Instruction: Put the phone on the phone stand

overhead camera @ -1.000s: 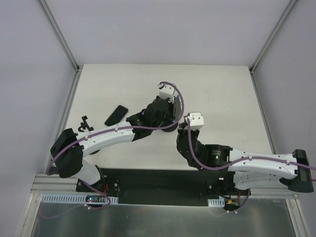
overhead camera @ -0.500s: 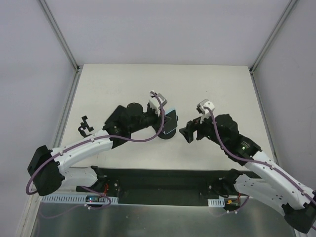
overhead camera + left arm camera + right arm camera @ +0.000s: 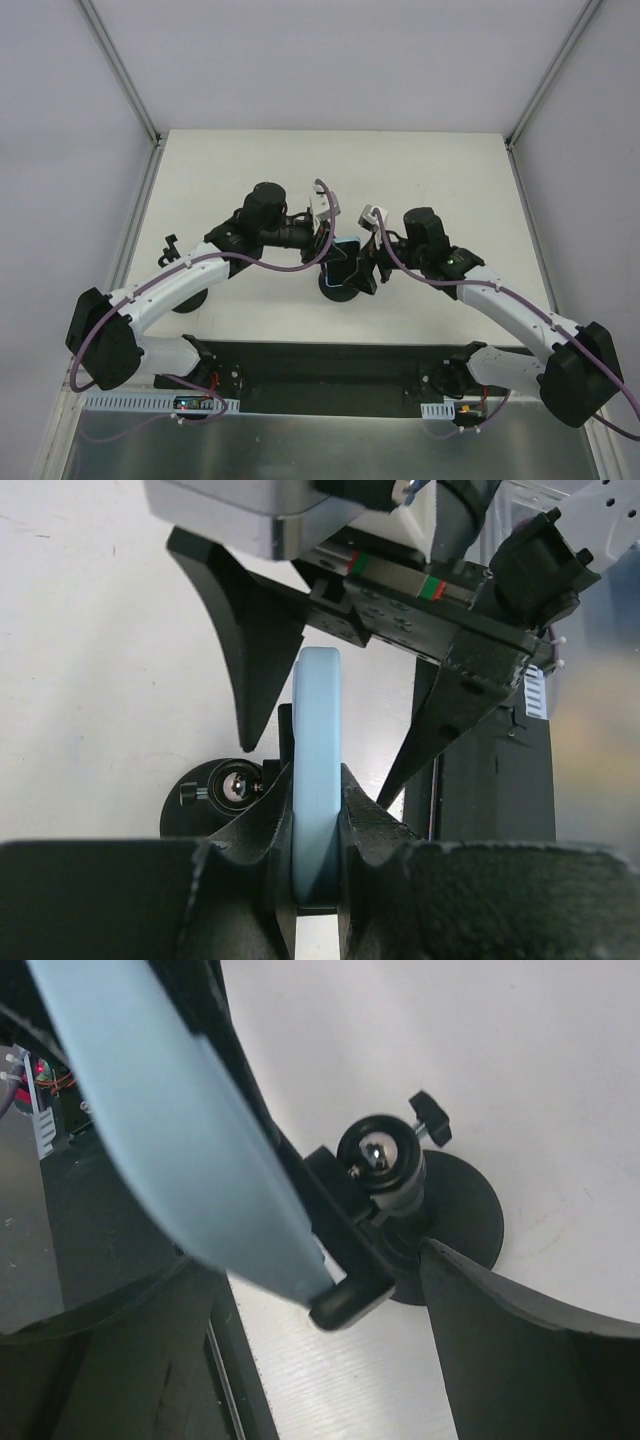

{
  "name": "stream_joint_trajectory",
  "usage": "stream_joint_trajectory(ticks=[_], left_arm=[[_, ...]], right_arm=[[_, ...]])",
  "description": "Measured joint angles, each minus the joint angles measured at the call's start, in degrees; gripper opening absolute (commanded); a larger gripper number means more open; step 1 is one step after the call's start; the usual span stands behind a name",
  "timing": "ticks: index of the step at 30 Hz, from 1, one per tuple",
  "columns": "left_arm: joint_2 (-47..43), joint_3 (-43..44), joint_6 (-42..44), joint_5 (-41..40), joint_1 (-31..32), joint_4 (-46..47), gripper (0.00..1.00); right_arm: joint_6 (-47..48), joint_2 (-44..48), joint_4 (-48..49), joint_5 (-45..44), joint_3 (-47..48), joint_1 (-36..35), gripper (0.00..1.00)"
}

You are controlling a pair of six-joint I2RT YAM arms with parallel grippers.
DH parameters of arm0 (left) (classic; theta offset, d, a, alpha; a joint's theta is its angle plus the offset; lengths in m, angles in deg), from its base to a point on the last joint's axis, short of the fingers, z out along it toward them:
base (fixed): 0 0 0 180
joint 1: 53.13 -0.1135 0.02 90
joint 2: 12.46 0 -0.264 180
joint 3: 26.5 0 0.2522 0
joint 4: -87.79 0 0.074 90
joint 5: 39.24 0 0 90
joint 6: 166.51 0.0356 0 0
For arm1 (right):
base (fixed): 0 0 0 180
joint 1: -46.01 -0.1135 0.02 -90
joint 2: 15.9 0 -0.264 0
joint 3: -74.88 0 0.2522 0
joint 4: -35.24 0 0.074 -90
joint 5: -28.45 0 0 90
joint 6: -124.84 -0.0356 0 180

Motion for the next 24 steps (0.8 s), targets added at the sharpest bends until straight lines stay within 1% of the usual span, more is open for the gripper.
stream_joint_trajectory(ticks=[2,3,5,6,7,8,9,12,15,17,20,23,24], left_arm=[[1.36,1.29,0.76,2.08,-0.17,-0.81,0.00],[1.95,1.90,1.09,3.04,-0.50,-1.07,0.00],[2.95,2.80,1.55,4.24,-0.85,-1.44,0.00],[3.26,3.13,1.95,4.61,-0.87,-1.81,0.00],[3.39,3.30,2.21,4.81,-0.90,-2.03,0.00],[3.45,3.39,2.60,4.96,-0.87,-2.19,0.00],[3.45,3.39,3.19,5.05,-0.87,-2.23,0.00],[3.45,3.41,4.85,4.11,-1.22,-1.86,0.00],[2.27,2.03,5.29,0.70,-0.20,-0.76,0.00],[1.11,0.90,5.55,-2.10,0.57,0.17,0.00],[-0.90,-2.14,5.68,-3.98,1.84,3.26,0.00],[-1.79,-4.50,5.35,-4.98,2.51,7.45,0.00],[-1.79,-4.90,5.11,-5.14,2.51,8.52,0.00]], right_arm=[[1.25,-1.97,0.24,0.87,1.20,0.15,0.75],[1.68,-2.75,0.44,1.36,1.77,0.31,0.67],[2.47,-3.56,1.11,2.40,2.54,0.57,0.58],[2.73,-3.67,1.29,2.97,2.73,0.70,0.48],[2.93,-3.67,1.40,3.28,2.82,0.81,0.42],[3.23,-3.65,1.36,3.50,2.82,1.05,0.32],[3.17,-3.65,1.31,3.91,2.80,1.31,0.01],[5.75,-3.19,1.53,4.57,2.47,1.49,0.00],[2.03,-2.78,2.58,3.80,1.60,1.16,0.00],[-2.36,-0.72,4.48,-3.17,0.02,-1.44,0.00],[-8.63,4.72,9.38,-14.05,-5.27,-6.29,0.00],[-12.44,6.25,11.65,-19.52,-7.08,-8.20,0.00],[-13.31,6.23,11.72,-20.55,-7.06,-8.41,0.05]])
